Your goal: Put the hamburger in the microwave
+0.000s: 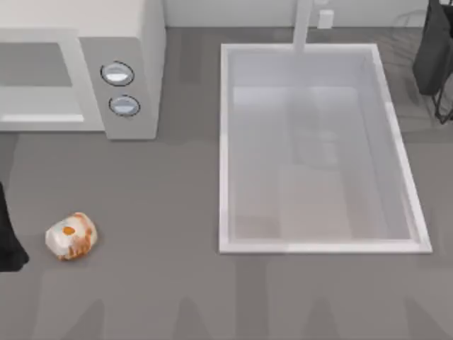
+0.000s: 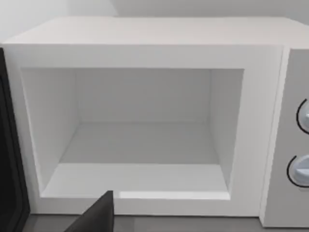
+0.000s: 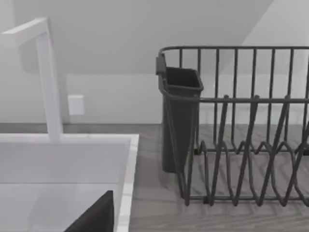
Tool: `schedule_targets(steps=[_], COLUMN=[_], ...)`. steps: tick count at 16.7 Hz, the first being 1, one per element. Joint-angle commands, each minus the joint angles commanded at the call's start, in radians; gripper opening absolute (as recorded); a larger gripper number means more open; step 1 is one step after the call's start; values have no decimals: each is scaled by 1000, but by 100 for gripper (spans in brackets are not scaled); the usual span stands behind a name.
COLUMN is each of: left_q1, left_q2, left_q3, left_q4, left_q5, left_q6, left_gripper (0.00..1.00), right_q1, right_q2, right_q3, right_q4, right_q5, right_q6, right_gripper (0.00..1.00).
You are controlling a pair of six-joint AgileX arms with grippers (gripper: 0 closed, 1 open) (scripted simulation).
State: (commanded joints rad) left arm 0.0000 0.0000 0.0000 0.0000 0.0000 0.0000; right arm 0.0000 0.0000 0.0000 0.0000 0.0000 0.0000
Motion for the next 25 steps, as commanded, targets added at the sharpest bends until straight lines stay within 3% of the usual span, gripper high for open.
schedule_targets(steps=[4, 8, 18, 25], left_q1=[-4, -31, -136, -191], left_q2=[31, 221, 1177, 1656], left_q3=[28, 178, 754, 1082], left_q4=[-23, -144, -652, -915], left_q5=[0, 0, 5, 4], left_q6=[18, 112, 477, 678], left_gripper=[100, 100, 100, 100], right_q1=[0, 0, 0, 0], right_q2=[0, 0, 0, 0], right_q3=[0, 0, 0, 0], right_q4=[0, 0, 0, 0], right_q5=[0, 0, 0, 0], right_q6=[0, 0, 0, 0], right_gripper=[100, 100, 100, 100])
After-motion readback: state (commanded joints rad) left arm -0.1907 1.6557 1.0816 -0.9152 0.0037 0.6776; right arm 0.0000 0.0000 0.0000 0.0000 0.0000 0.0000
